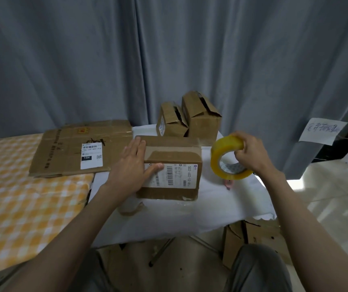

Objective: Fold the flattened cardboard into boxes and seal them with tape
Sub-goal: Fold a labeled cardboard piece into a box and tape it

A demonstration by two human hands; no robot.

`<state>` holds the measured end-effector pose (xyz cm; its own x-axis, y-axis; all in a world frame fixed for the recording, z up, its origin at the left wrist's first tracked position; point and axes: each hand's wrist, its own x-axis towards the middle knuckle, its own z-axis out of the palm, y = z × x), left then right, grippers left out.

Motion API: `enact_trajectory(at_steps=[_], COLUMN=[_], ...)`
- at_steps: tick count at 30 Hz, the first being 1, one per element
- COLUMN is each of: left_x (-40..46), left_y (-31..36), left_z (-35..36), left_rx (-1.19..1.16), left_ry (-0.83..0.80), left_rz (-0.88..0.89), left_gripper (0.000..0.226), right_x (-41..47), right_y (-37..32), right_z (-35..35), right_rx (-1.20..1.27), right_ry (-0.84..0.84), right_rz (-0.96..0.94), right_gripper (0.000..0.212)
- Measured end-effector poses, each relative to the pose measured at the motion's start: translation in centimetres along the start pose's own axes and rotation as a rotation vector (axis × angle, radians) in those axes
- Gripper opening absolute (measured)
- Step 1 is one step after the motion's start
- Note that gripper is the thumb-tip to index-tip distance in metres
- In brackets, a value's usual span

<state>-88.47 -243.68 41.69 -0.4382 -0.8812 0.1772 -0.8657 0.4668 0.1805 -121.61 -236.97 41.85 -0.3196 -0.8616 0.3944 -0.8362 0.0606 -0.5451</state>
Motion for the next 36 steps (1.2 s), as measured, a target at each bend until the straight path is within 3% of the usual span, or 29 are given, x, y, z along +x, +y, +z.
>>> enact_trajectory(at_steps=[10, 14, 22, 26, 32, 36], left_x=[-0.2, 0.5, 5.1, 6.3, 6.5, 6.6], left_y=[-0.7, -2.5, 2.8, 3.4, 3.4, 3.3], left_z=[-0.6, -1.2, -0.7, 0.6, 1.2, 1.5], left_rx=[0.063, 0.105, 0.033, 0.038, 0.024, 0.028], left_ry=[0.009, -0.06, -0.172, -0.157, -0.133, -0.141], left_rz=[-0.01, 0.003, 0.313, 0.341, 0.337, 0.326], left_gripper=[0.096, 0.104, 0.108, 0.103, 0.094, 0.094], right_x=[-0.4, 0.3, 1.3, 1.5, 1.8, 1.3], right_y=[0.1, -0.9, -2.4, -1.5, 0.5, 0.3], right_z=[5.0, 6.9, 9.6, 10.3, 9.6, 10.9], right_rx=[0.072, 0.082, 0.164, 0.204, 0.179, 0.24], right_ry=[-0.07, -0.084, -0.07, -0.081, -0.047, -0.203], right_rz=[-0.003, -0.042, -0.135, -0.099, -0.192, -0.179], right_gripper=[0.049, 0.049, 0.046, 0.048, 0.043, 0.05])
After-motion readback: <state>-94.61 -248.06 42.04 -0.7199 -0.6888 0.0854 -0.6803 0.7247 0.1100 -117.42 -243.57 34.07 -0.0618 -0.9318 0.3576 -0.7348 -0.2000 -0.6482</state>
